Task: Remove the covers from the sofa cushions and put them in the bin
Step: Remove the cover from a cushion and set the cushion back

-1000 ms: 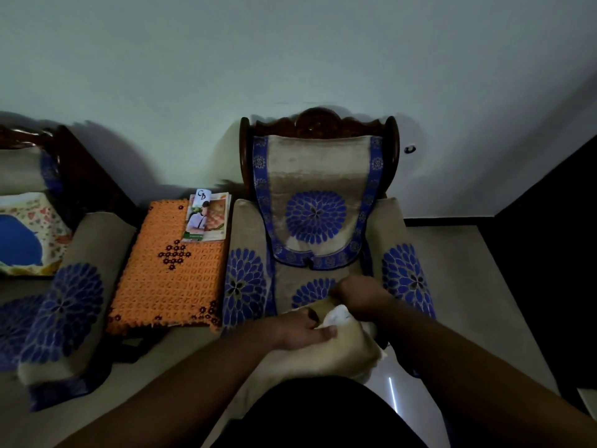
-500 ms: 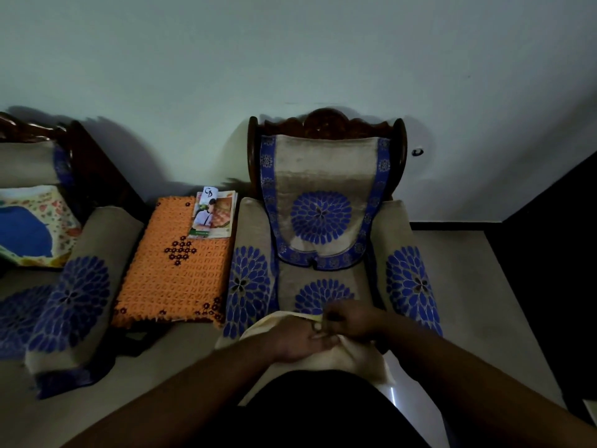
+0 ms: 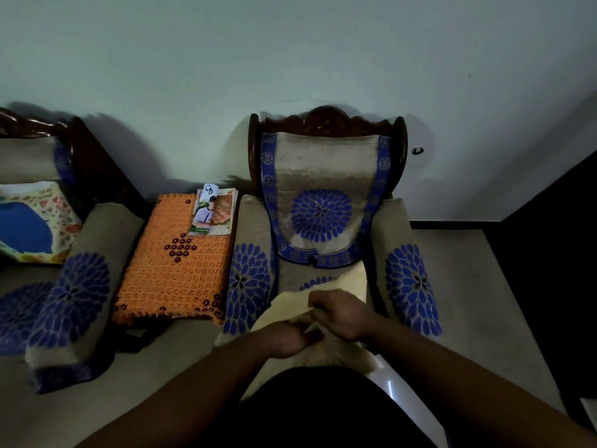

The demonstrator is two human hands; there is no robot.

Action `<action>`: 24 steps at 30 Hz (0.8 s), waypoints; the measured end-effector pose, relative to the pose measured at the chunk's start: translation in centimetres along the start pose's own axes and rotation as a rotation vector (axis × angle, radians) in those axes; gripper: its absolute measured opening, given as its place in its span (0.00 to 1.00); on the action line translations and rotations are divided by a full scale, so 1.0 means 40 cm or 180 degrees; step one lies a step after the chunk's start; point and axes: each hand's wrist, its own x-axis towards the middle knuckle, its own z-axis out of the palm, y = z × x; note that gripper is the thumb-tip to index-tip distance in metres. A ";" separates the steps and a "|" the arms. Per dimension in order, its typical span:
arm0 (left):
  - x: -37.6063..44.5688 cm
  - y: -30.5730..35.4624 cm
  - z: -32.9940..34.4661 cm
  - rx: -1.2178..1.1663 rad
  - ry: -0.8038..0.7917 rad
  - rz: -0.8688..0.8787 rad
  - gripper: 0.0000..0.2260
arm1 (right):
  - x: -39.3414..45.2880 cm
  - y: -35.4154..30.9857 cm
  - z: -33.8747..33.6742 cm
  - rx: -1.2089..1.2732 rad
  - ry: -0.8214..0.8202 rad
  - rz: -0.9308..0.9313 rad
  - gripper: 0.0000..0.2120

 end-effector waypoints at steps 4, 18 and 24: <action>0.002 0.000 0.008 -0.0037 0.0535 0.0516 0.20 | -0.015 0.065 0.021 0.0120 0.0012 0.0653 0.12; 0.039 0.011 -0.056 -0.1813 0.3097 -0.1205 0.52 | 0.096 0.050 -0.123 0.1744 0.1785 0.0587 0.15; 0.109 -0.070 -0.209 -0.3686 0.2995 -0.2567 0.62 | 0.080 0.043 -0.134 0.2235 0.1753 0.0402 0.17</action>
